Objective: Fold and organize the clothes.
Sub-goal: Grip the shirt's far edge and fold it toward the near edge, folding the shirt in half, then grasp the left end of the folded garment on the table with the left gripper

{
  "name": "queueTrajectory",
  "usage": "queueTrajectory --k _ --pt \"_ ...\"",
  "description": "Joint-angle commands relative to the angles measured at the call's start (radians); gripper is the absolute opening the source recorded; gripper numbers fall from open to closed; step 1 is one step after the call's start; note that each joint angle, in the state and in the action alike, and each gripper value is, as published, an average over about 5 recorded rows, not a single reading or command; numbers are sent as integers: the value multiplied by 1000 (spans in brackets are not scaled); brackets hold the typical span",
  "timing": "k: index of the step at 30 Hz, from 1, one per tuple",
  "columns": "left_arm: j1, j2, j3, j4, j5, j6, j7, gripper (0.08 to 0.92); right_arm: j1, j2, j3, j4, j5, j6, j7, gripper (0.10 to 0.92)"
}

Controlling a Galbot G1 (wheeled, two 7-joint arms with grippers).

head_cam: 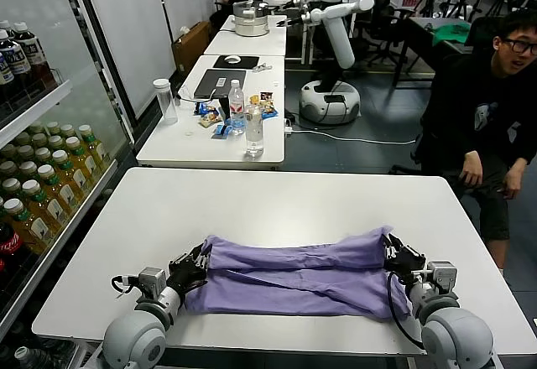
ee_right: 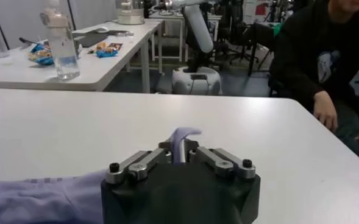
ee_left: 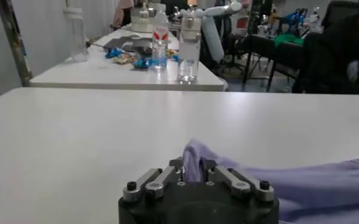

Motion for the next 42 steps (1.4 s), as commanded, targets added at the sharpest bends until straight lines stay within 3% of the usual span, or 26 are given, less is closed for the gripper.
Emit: queueTrajectory --k 1,7,13,18,22,34,38,42 --pt "70 -31 -10 -57 113 -11 -45 397 -56 19 -2 26 -69 8 0 443" --pt "144 -147 17 -122 208 -15 -117 570 -137 24 51 96 -85 24 -5 617" --pt "137 -268 70 -33 293 -24 -170 742 -173 28 78 114 -85 37 -7 779" --pt "102 -315 88 59 328 -22 -209 806 -186 30 83 118 -84 43 -8 820" --pt "99 -331 89 93 333 -23 -226 727 -191 30 84 116 -83 47 -8 823" --pt "118 -344 39 102 254 -27 -232 381 -181 35 73 111 -79 52 -7 823" --pt "89 -290 -22 84 200 -37 -203 260 -179 36 69 112 -80 57 -7 823" --pt "53 -189 -141 55 137 -51 -169 162 -178 29 77 119 -76 60 -7 823"
